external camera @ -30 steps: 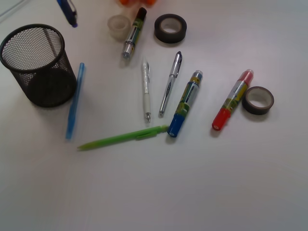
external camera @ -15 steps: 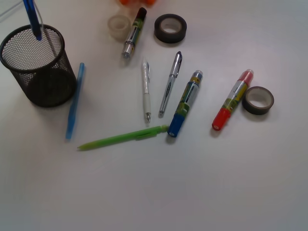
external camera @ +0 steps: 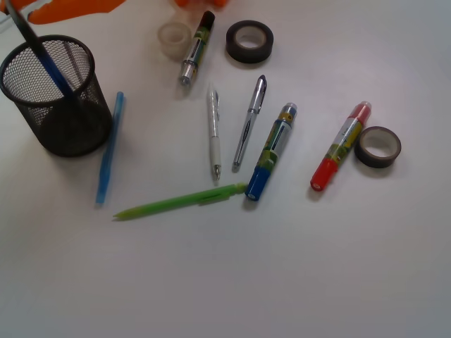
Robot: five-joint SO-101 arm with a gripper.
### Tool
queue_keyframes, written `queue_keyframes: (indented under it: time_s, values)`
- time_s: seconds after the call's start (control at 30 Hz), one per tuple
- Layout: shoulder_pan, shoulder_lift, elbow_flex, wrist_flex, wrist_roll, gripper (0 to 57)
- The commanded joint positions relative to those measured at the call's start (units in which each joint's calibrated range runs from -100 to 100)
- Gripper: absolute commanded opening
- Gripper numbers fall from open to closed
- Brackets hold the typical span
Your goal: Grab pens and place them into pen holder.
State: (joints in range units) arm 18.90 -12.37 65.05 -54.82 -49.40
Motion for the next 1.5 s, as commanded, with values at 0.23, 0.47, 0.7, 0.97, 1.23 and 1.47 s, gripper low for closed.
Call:
queue_keyframes:
  time_s: [0.23,0.47,0.7,0.97,1.23,1.47]
  values:
    - [-4.4,-11.3,-5.4,9.7,11.9,19.7]
    - [-19.8,-13.5,-20.2,44.8,29.3,19.7]
    - [-26.9,1.7,-43.9,81.2,40.5,19.7]
    - [-25.1,15.7,-59.2,110.2,34.5,19.7]
    - [-26.2,16.2,-50.7,105.2,14.4,19.6]
    - [-27.5,16.7,-37.1,93.8,3.2,19.5]
